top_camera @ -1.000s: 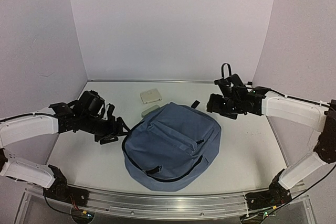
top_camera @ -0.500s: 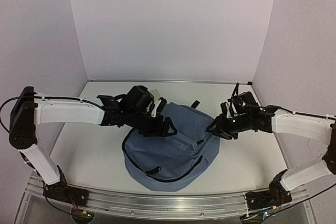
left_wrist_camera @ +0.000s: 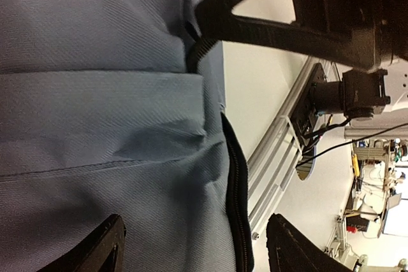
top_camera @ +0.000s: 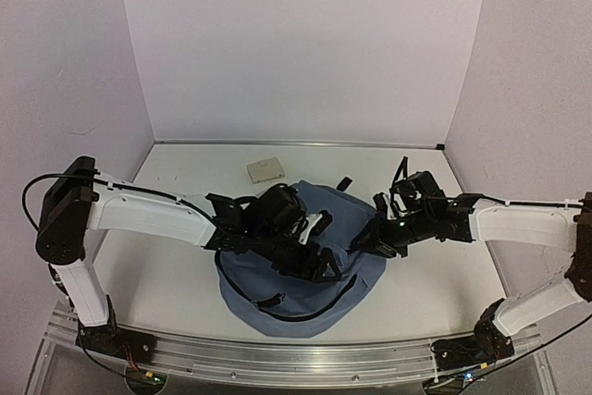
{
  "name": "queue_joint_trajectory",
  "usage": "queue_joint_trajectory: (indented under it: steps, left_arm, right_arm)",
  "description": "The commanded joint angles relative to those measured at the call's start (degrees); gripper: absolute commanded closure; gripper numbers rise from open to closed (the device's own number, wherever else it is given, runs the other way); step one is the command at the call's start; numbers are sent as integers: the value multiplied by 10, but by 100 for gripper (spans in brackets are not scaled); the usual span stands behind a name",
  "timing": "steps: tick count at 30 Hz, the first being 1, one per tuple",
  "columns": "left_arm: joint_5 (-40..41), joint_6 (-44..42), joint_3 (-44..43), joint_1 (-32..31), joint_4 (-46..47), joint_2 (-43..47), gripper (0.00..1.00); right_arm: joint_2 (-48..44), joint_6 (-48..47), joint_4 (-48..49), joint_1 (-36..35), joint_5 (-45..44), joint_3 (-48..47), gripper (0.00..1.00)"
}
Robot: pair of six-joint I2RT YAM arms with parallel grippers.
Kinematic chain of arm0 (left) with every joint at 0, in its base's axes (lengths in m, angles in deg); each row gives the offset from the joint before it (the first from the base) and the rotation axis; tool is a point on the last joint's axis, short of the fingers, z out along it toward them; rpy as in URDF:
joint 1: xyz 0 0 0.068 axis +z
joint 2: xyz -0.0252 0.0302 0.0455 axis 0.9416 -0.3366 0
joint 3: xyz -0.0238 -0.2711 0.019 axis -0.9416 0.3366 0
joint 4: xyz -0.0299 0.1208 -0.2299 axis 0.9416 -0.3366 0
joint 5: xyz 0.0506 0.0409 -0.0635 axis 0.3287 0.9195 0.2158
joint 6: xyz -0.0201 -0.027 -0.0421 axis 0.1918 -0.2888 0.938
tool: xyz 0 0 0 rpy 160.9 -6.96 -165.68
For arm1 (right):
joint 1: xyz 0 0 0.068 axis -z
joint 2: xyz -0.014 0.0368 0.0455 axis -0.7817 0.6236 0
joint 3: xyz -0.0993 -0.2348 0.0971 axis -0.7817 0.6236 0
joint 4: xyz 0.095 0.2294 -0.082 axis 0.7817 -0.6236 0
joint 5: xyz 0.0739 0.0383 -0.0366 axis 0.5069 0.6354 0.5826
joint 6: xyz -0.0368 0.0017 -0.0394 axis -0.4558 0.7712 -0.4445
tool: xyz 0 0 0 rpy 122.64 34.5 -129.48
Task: Pack the student bag
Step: Unzip the student bag at the center of the board.
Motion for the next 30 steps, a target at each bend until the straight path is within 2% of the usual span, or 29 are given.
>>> queue_joint_trajectory:
  steps: [1, 6, 9, 12, 15, 18, 21, 25, 30]
  left_arm:
    - [-12, -31, -23, -21, -4, -8, 24]
    - [2, -50, -22, -42, -16, -14, 25]
    - [11, -52, -17, -46, -20, -13, 36]
    - [20, -51, -14, -50, -22, -12, 50]
    - [27, -52, -15, -53, -28, -14, 56]
    - [28, -56, -17, -61, -31, -15, 54]
    - [38, -62, -25, -70, -46, -19, 42]
    - [47, -75, -30, -82, -57, -20, 40]
    - [52, -79, -41, -96, -70, -31, 58]
  right_arm:
    - [3, 9, 19, -7, 4, -10, 77]
    - [6, 12, 19, -16, 12, -12, 78]
    - [11, 13, 20, -22, 12, -15, 78]
    - [16, 14, 20, -32, 8, -18, 84]
    - [15, 19, 20, -38, -1, -19, 90]
    - [9, 28, 21, -38, -10, -22, 97]
    - [-5, 36, 20, -38, -16, -27, 100]
    - [-23, 46, 20, -38, -33, -34, 100]
    - [-23, 54, 20, -38, -52, -47, 100]
